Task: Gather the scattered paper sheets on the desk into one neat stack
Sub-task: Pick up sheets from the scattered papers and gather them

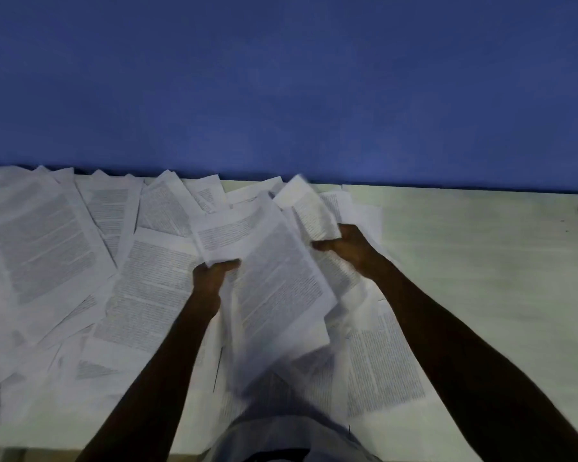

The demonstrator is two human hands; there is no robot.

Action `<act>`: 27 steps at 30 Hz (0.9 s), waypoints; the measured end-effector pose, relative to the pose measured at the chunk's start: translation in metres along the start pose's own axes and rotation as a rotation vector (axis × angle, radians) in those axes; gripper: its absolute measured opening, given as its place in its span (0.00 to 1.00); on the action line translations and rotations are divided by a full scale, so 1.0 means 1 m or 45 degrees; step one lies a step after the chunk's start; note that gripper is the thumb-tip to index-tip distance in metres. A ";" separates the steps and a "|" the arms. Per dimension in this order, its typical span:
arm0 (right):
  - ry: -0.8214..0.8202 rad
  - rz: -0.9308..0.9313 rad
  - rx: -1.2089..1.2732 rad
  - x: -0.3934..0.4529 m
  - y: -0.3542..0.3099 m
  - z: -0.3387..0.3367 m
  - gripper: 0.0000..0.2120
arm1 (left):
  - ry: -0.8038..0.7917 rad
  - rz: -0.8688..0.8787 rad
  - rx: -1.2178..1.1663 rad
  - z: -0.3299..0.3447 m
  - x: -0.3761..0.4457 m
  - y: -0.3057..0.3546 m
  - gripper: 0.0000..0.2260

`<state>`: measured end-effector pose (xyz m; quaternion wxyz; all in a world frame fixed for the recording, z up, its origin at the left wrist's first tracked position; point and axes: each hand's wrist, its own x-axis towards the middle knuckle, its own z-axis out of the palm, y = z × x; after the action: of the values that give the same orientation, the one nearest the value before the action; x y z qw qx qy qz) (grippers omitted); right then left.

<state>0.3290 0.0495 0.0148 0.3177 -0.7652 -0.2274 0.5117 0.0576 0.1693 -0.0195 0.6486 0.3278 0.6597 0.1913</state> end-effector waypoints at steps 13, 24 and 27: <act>-0.199 0.076 0.311 -0.040 0.015 0.060 0.20 | -0.406 0.345 0.360 -0.004 -0.021 0.011 0.18; -0.340 0.179 1.072 -0.070 0.017 0.125 0.24 | 0.515 0.476 1.471 -0.160 -0.010 -0.028 0.31; -0.303 0.186 0.955 -0.074 -0.001 0.151 0.20 | 0.347 0.585 1.520 -0.161 -0.016 -0.032 0.36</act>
<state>0.1616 0.0390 0.0217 0.5095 -0.5456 -0.0050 0.6654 -0.1068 0.1635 -0.0156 0.2083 0.7370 0.6421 -0.0342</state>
